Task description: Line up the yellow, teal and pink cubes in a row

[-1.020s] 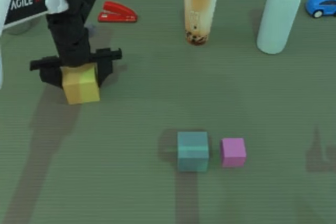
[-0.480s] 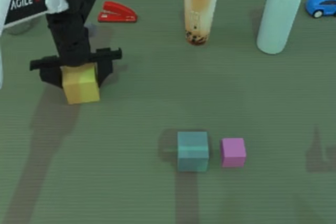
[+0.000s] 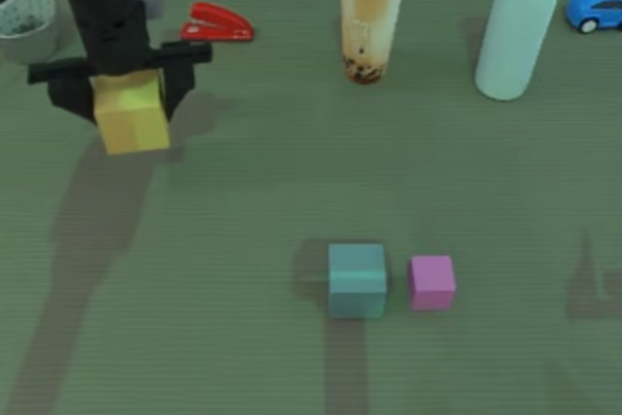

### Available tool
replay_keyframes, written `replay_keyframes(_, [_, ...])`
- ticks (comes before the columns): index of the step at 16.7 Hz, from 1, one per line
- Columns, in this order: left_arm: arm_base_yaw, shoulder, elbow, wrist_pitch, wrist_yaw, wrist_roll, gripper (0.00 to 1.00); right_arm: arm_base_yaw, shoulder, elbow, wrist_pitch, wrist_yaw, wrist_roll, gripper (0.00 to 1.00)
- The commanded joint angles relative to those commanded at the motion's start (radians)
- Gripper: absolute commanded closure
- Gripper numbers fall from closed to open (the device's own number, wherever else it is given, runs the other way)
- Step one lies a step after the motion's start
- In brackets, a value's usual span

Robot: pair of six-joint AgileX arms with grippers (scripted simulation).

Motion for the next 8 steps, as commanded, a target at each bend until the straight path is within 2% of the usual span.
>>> replay_keyframes(5, [-0.007, -0.001, -0.002, 0.000, 0.000, 0.001, 1.00, 0.000, 0.000, 0.000, 0.000, 0.000, 0.000, 0.00])
replay_keyframes(8, [-0.062, -0.062, -0.072, 0.024, -0.002, -0.031, 1.00, 0.000, 0.000, 0.000, 0.000, 0.000, 0.000, 0.00])
